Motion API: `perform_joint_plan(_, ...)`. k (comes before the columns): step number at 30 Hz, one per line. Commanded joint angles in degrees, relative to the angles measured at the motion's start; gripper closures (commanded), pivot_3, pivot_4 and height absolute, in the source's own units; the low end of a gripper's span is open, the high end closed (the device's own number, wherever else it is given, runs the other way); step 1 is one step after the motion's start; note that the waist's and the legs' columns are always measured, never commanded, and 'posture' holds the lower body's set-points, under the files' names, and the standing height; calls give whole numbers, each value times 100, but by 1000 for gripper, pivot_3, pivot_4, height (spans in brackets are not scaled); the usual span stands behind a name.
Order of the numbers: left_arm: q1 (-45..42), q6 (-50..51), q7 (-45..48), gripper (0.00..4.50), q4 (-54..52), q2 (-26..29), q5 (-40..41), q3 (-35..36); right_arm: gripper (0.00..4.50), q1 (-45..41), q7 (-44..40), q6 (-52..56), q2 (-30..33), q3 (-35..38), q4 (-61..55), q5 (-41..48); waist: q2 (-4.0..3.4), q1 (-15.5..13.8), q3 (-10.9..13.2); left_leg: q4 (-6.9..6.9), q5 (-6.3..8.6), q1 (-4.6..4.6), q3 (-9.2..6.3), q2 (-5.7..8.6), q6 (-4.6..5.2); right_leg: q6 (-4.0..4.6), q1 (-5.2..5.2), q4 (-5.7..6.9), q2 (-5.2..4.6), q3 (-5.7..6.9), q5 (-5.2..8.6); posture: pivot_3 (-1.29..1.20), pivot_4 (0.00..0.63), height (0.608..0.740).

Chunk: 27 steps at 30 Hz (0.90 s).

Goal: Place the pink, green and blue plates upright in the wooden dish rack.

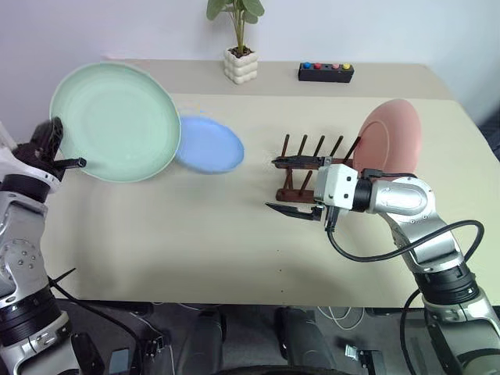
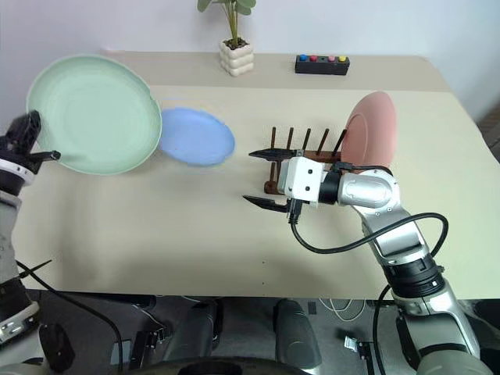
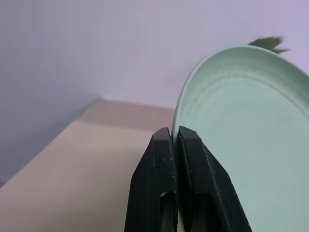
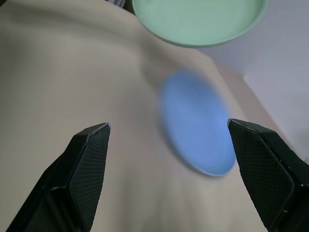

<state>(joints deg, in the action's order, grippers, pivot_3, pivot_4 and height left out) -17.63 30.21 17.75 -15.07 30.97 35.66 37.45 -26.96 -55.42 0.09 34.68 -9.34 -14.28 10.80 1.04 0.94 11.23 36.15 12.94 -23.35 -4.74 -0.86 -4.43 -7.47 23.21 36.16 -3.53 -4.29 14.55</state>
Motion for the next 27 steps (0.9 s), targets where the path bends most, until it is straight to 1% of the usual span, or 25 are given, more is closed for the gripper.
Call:
perform_joint_plan(1, -138, 36, -78, 4456, -400, 93, 153, -171, 519, -183, 98, -284, -88, -3, -28, -140, 0, 2, 0, 0, 0, 0, 0, 0, 0, -4, 0, 0, 0, 0, -2, 0, 150, 730)
perform_joint_plan(4, -235, 155, -180, 4456, -529, 138, 59, -503, 519, -333, 272, -670, -154, -47, 114, -500, 0, 11, 0, 0, 0, 0, 0, 0, 0, -5, 1, 1, 1, 0, -3, 0, 150, 730)
perform_joint_plan(6, -386, 356, -399, 4456, -607, 165, -216, -983, 519, -469, 458, -936, -225, -105, 244, -796, 0, 17, 0, -1, 0, 0, 0, 0, 0, -6, 1, 1, 1, 0, -3, 0, 150, 730)
perform_joint_plan(7, -597, 483, -609, 4456, -675, 76, -338, -1306, 519, -546, 562, -1125, -263, -172, 306, -1006, 1, -2, 0, -2, 0, 0, 0, 0, 0, -6, 1, 1, 1, 0, -3, 0, 150, 730)
perform_joint_plan(12, -1473, 1099, -1391, 4456, -863, -407, -774, -2376, 519, -802, 1082, -1712, -347, -438, 716, -1981, 11, -16, 1, 4, -3, -2, -5, 4, -4, -7, -3, 0, 0, 1, -4, 0, 150, 730)
perform_joint_plan(15, -1738, 1356, -1630, 4456, -901, -654, -798, -2511, 519, -847, 1188, -1846, -399, -538, 841, -2142, 10, 32, 2, -3, -3, -1, -4, 4, -4, -9, 3, 1, 0, 1, -5, 0, 150, 730)
perform_joint_plan(20, -1949, 1634, -1681, 4456, -1049, -848, -738, -2636, 519, -910, 1361, -2034, -511, -760, 1021, -2528, 9, 139, 2, -13, -3, -1, -6, 2, -5, -8, 15, 16, 3, 1, -5, 0, 150, 730)
perform_joint_plan(23, -1983, 1758, -1633, 4456, -1174, -914, -665, -2656, 519, -942, 1485, -2167, -541, -884, 1175, -2832, 9, 142, 2, -9, -3, -1, -6, 3, -5, -8, 13, 15, 2, 1, -5, 0, 150, 730)
perform_joint_plan(27, -1997, 1875, -1599, 4456, -1288, -943, -613, -2637, 519, -1001, 1597, -2218, -596, -938, 1303, -2969, 9, 143, 2, -8, -4, -1, -6, 3, -6, -8, 13, 15, 2, 1, -5, 0, 150, 730)
